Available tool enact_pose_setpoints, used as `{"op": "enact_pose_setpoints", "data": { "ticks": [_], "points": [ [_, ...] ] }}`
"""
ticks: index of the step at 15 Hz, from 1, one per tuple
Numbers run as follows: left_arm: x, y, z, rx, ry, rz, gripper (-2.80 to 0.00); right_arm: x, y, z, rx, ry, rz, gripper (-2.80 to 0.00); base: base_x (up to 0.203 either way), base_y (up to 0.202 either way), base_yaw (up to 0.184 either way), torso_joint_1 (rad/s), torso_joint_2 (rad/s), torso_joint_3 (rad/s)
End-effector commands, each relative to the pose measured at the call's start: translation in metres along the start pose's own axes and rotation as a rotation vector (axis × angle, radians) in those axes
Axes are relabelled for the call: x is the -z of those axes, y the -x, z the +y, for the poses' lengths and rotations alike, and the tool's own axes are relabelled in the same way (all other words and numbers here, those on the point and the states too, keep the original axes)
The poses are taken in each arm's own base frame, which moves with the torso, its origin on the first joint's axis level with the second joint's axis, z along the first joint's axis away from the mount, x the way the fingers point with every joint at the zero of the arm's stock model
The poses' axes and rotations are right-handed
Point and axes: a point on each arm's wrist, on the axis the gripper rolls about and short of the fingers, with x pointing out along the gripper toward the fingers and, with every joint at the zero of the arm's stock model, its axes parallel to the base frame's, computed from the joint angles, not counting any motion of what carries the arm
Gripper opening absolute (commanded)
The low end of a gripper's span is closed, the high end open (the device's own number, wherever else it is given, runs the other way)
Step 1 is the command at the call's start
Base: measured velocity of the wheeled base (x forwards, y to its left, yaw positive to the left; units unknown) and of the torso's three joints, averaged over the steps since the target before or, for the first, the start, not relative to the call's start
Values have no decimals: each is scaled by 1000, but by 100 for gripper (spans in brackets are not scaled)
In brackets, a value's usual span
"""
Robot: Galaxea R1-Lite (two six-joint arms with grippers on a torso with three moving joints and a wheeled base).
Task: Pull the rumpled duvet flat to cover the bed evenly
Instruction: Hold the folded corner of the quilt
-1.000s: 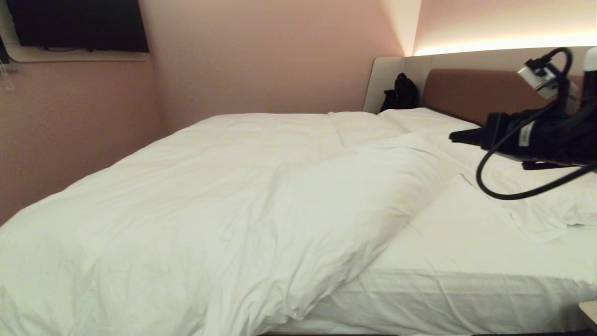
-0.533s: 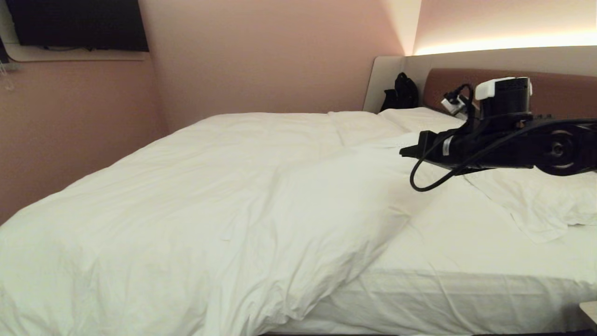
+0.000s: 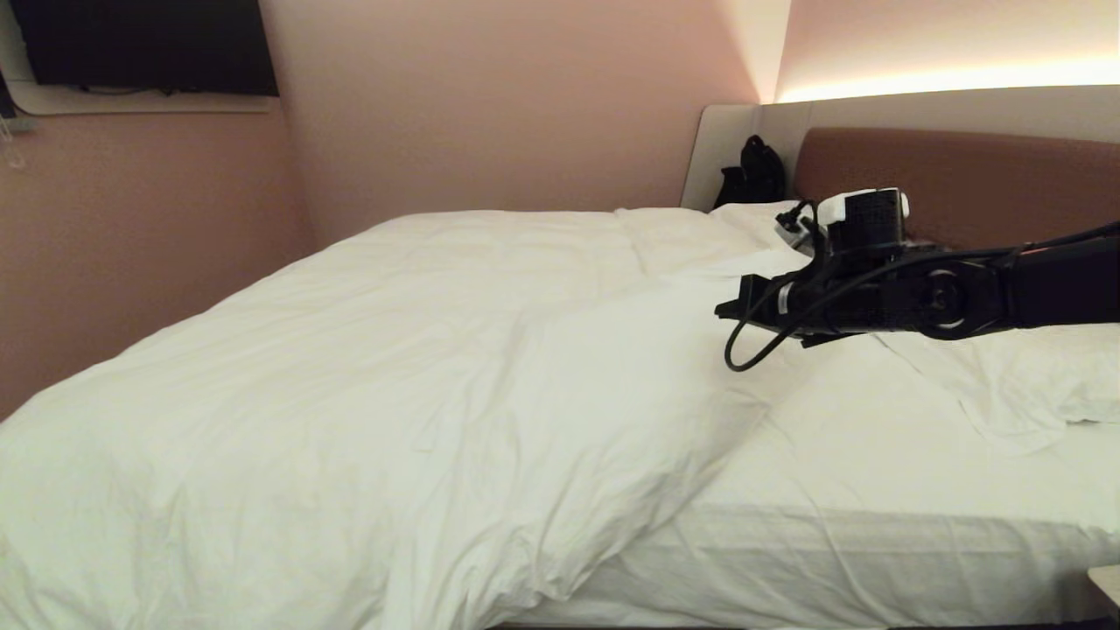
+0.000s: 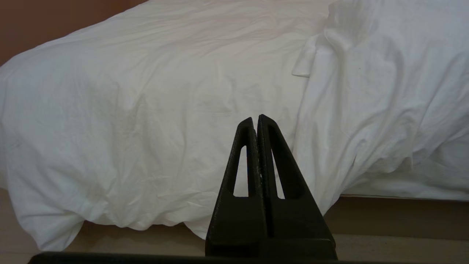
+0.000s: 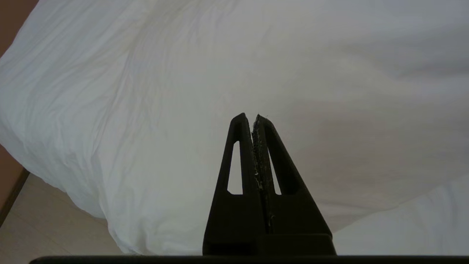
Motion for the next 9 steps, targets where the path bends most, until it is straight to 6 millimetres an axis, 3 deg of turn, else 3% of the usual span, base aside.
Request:
{"op": "enact_pose_setpoints", "data": {
  "ticks": [1, 2, 3, 9],
  "points": [
    [0, 0, 0, 0, 0, 0, -280, 8, -15, -7, 7, -4, 27, -280, 0, 0, 0, 0, 0, 0],
    [0, 0, 0, 0, 0, 0, -280, 11, -23, -10, 10, 10, 22, -236, 0, 0, 0, 0, 0, 0],
    [0, 0, 0, 0, 0, 1, -280, 11, -28, -12, 8, 61, 7, 0, 0, 0, 0, 0, 0, 0],
    [0, 0, 0, 0, 0, -1, -280, 1, -34, -11, 3, 362, -32, 0, 0, 0, 0, 0, 0, 0]
  ]
}}
